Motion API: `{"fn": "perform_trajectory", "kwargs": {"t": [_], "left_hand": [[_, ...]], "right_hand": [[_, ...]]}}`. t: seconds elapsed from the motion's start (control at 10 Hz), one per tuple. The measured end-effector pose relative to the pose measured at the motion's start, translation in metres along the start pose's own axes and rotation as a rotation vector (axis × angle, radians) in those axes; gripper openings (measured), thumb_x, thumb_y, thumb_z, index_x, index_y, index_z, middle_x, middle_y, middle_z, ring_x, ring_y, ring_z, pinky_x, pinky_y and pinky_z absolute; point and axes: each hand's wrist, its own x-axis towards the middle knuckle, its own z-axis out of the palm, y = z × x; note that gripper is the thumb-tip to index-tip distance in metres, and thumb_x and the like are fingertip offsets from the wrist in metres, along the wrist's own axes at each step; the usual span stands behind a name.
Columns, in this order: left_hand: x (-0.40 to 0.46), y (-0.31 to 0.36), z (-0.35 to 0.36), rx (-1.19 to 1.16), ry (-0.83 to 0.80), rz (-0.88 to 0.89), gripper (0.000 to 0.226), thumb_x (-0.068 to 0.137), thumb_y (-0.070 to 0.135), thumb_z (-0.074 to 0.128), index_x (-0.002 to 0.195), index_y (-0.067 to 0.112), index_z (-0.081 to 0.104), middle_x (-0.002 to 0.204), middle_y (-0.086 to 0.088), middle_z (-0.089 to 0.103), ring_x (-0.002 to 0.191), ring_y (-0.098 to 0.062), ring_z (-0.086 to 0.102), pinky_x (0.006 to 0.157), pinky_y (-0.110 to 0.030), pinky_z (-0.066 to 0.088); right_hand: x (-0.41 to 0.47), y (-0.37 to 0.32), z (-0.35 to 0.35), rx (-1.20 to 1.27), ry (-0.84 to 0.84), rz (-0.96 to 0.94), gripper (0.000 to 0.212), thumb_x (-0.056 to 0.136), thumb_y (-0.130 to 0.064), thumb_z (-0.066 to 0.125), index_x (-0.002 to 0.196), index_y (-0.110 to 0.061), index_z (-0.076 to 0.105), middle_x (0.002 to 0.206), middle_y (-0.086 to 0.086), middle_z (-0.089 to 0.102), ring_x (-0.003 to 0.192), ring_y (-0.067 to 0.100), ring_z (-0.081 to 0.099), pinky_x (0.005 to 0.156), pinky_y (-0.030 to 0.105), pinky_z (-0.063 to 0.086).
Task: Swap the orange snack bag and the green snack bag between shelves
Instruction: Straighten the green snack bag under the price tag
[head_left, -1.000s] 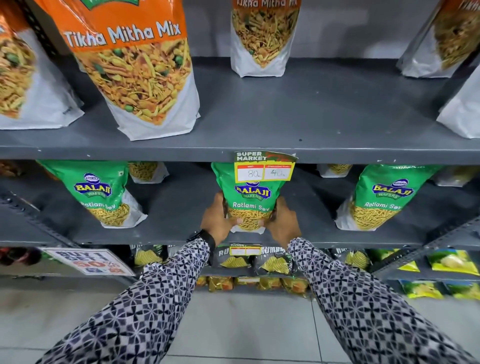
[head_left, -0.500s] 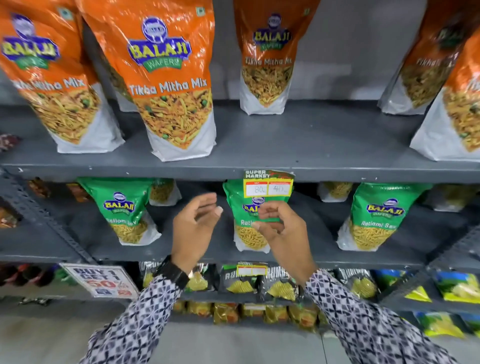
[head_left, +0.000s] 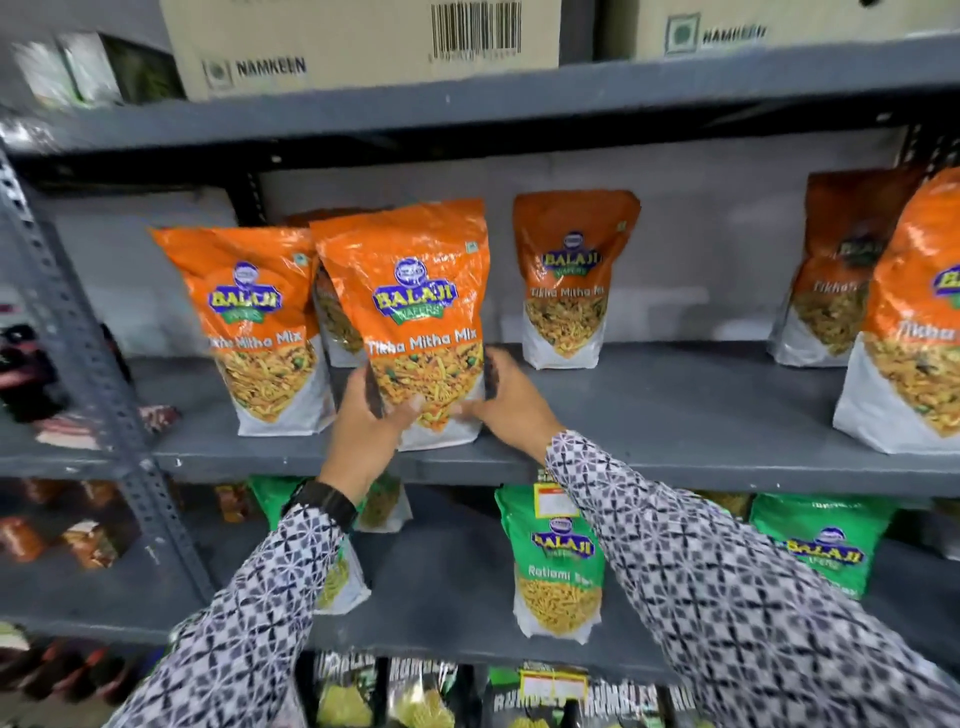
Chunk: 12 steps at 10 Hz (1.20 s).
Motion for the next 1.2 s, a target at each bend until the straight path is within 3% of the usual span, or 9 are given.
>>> {"fn": "perform_trajectory", "kwargs": {"t": [0.2, 0.4, 0.5, 0.6, 0.9, 1.1, 1.2], "left_hand": [[0.008, -0.001, 0.004, 0.01, -0.082, 0.014, 0.062, 0.089, 0.025, 0.083, 0.142, 0.027, 0.052, 0.136, 0.003, 0.07, 0.128, -0.018, 0.066, 0.117, -0.052, 0.048], [0.007, 0.017, 0.044, -0.045, -0.163, 0.041, 0.055, 0.089, 0.016, 0.082, 0.135, 0.024, 0.055, 0.13, 0.001, 0.071, 0.124, -0.02, 0.068, 0.113, -0.05, 0.052], [0.003, 0.026, 0.072, -0.08, -0.224, 0.052, 0.052, 0.09, 0.014, 0.081, 0.131, 0.029, 0.054, 0.124, 0.01, 0.07, 0.118, -0.012, 0.067, 0.112, -0.047, 0.053], [0.0, 0.032, 0.099, -0.105, -0.263, 0.053, 0.051, 0.09, 0.014, 0.081, 0.132, 0.028, 0.055, 0.125, 0.008, 0.071, 0.12, -0.013, 0.068, 0.111, -0.046, 0.054], [-0.01, 0.036, 0.132, -0.131, -0.299, 0.071, 0.057, 0.086, 0.023, 0.085, 0.135, 0.028, 0.057, 0.129, 0.006, 0.073, 0.123, -0.016, 0.068, 0.109, -0.046, 0.055], [-0.014, 0.041, 0.13, -0.118, -0.302, 0.048, 0.056, 0.087, 0.022, 0.085, 0.135, 0.029, 0.055, 0.128, 0.009, 0.071, 0.122, -0.012, 0.067, 0.113, -0.05, 0.053], [-0.018, 0.048, 0.125, -0.113, -0.295, 0.062, 0.071, 0.087, 0.027, 0.085, 0.147, 0.032, 0.048, 0.141, 0.008, 0.066, 0.133, -0.014, 0.062, 0.118, -0.051, 0.048]], "right_hand": [[0.0, 0.011, -0.003, 0.051, -0.002, -0.001, 0.063, 0.073, -0.024, 0.092, 0.12, -0.032, 0.05, 0.127, -0.002, 0.068, 0.123, 0.021, 0.065, 0.108, 0.049, 0.052], [-0.016, 0.019, -0.044, 0.03, 0.079, 0.031, 0.066, 0.073, -0.021, 0.091, 0.128, -0.021, 0.054, 0.131, 0.002, 0.069, 0.122, 0.022, 0.065, 0.107, 0.049, 0.053], [-0.025, 0.03, -0.071, 0.016, 0.127, 0.053, 0.072, 0.072, -0.023, 0.091, 0.133, -0.022, 0.054, 0.13, 0.0, 0.07, 0.121, 0.022, 0.066, 0.107, 0.049, 0.054], [-0.037, 0.037, -0.096, -0.004, 0.179, 0.087, 0.063, 0.074, -0.017, 0.091, 0.126, -0.023, 0.056, 0.124, -0.001, 0.071, 0.117, 0.021, 0.068, 0.105, 0.047, 0.055], [-0.055, 0.053, -0.126, -0.018, 0.226, 0.1, 0.062, 0.078, -0.016, 0.088, 0.13, -0.024, 0.055, 0.125, 0.0, 0.072, 0.114, 0.02, 0.07, 0.103, 0.047, 0.058], [-0.06, 0.05, -0.125, -0.034, 0.222, 0.114, 0.068, 0.079, -0.019, 0.088, 0.138, -0.022, 0.053, 0.129, 0.002, 0.071, 0.117, 0.021, 0.069, 0.103, 0.047, 0.057], [-0.066, 0.037, -0.129, -0.055, 0.255, 0.088, 0.081, 0.08, -0.027, 0.087, 0.149, -0.02, 0.044, 0.142, 0.003, 0.065, 0.13, 0.022, 0.062, 0.11, 0.047, 0.052]]}}
